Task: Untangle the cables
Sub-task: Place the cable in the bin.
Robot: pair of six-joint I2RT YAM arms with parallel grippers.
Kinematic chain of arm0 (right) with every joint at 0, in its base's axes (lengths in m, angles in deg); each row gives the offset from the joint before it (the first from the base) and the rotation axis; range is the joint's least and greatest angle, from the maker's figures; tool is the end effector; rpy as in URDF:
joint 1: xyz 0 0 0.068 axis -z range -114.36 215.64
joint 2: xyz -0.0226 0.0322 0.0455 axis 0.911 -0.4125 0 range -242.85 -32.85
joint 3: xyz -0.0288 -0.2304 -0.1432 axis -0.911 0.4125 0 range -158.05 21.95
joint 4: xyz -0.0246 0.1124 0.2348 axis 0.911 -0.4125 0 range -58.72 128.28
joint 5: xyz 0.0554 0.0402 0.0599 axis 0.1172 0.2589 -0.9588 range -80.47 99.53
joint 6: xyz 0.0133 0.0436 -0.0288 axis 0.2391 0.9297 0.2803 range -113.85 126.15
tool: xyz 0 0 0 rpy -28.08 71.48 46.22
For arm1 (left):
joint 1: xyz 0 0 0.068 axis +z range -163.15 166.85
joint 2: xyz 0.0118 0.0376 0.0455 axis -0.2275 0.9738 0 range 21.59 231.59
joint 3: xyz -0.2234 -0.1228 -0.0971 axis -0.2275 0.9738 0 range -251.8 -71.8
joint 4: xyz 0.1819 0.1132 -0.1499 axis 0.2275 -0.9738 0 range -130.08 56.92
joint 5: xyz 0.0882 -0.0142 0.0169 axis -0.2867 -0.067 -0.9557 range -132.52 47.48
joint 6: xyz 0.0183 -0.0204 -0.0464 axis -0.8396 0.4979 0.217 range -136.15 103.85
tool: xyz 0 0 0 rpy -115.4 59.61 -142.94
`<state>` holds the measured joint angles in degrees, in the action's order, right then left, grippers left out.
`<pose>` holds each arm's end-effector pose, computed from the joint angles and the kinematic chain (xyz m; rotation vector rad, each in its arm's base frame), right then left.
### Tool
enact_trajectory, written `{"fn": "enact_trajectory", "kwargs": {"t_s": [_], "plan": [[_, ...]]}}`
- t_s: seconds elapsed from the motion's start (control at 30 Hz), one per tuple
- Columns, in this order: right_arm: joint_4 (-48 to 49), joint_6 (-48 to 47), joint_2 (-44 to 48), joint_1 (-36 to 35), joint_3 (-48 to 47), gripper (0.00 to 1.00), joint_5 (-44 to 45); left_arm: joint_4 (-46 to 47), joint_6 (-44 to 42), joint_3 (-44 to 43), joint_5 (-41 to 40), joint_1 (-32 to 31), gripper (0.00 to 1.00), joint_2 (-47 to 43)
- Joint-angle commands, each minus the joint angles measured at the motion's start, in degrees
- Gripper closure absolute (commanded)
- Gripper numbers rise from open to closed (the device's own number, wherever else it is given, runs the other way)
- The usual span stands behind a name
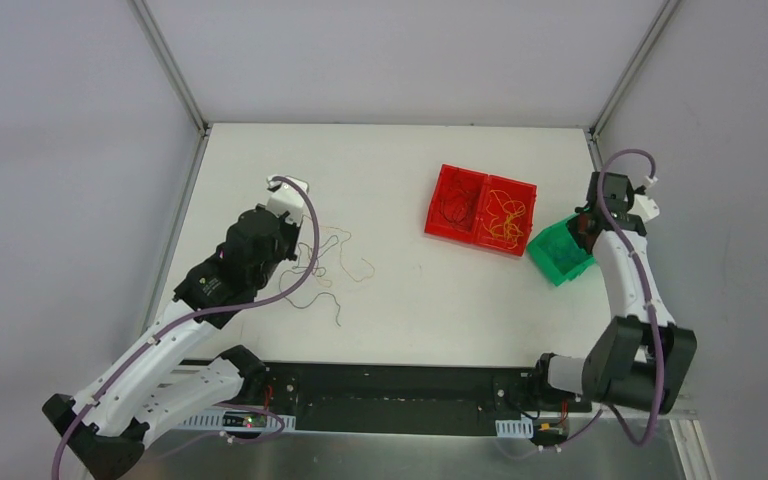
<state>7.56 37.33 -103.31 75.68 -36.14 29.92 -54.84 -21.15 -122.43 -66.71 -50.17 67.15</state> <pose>0.2562 -0.0581 0.2950 0.9641 2.0611 -0.2203 0.1494 -0.0942 0.3528 0.3800 1.7960 0.0012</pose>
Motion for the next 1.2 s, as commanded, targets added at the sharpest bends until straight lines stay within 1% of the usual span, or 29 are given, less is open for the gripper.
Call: {"fn": "enact_trajectory", "kwargs": {"t_s": [0.0,0.17,0.3,0.33,0.37,0.4,0.53,0.57,0.67,0.73,0.77,0.8,0.83,0.87,0.93,1.0,1.03,1.17], "plan": [[3.64,6.26,-7.48,1.56,1.45,1.0,-2.59,2.82,0.16,0.62,2.59,0.45,1.0,-2.68],[3.84,9.46,-13.66,4.51,-0.03,1.0,-4.13,3.21,-0.14,1.17,3.45,0.45,1.0,-3.84],[2.6,10.49,-18.27,5.09,-2.61,1.0,-5.18,3.56,0.22,1.27,5.17,0.45,1.0,-3.82],[1.28,10.71,-19.11,5.1,-3.63,0.96,-4.78,3.56,0.32,1.25,5.85,0.45,1.0,-3.67],[0.51,10.58,-19.18,5.08,-4.33,0.84,-4.72,3.57,0.38,1.17,6.4,0.45,1.0,-3.59],[0.53,9.95,-18.59,5.04,-4.55,0.73,-5.01,3.57,0.44,1.19,6.89,0.45,1.0,-3.56],[-0.09,7.84,-13.13,5.07,-4.13,0.47,-4.26,3.65,0.59,1.33,9.54,0.45,1.0,-3.55],[-0.62,7.32,-11.4,5.05,-4.14,0.43,-4.0,3.66,0.62,1.28,10.38,0.45,1.0,-3.38],[-1.6,5.29,-5.95,5.0,-3.79,0.33,-4.05,3.81,0.52,1.18,12.78,0.5,1.0,-3.06],[-1.23,2.92,-1.75,4.92,-3.2,0.27,-6.37,4.15,0.45,1.07,15.23,0.45,1.0,-2.87],[-0.62,1.01,0.14,4.79,-2.73,0.25,-8.85,4.31,0.49,0.99,16.46,0.44,1.0,-2.75],[0.64,-1.3,2.46,4.39,-2.08,0.23,-13.41,4.47,0.62,0.89,17.62,0.45,1.0,-2.61],[2.29,-3.48,4.66,3.48,-1.09,0.19,-16.0,4.67,0.94,0.62,18.99,0.45,1.0,-2.39],[4.49,-5.1,7.35,2.18,0.12,0.15,-18.87,4.97,1.26,0.27,20.4,0.45,1.0,-2.23],[8.58,-7.83,11.95,-0.87,2.14,0.1,-26.75,5.48,1.62,-0.54,23.56,0.46,1.0,-2.02],[9.3,-8.89,14.91,-4.76,2.43,0.1,-30.03,6.21,1.65,-1.31,27.5,0.45,1.0,-1.78],[9.31,-9.46,15.21,-6.82,2.2,0.1,-32.1,6.58,1.59,-1.72,29.58,0.45,1.0,-1.63],[7.31,-11.41,14.86,-16.02,0.57,0.1,-35.14,8.04,1.54,-2.75,38.77,0.45,1.0,-0.33]]}}
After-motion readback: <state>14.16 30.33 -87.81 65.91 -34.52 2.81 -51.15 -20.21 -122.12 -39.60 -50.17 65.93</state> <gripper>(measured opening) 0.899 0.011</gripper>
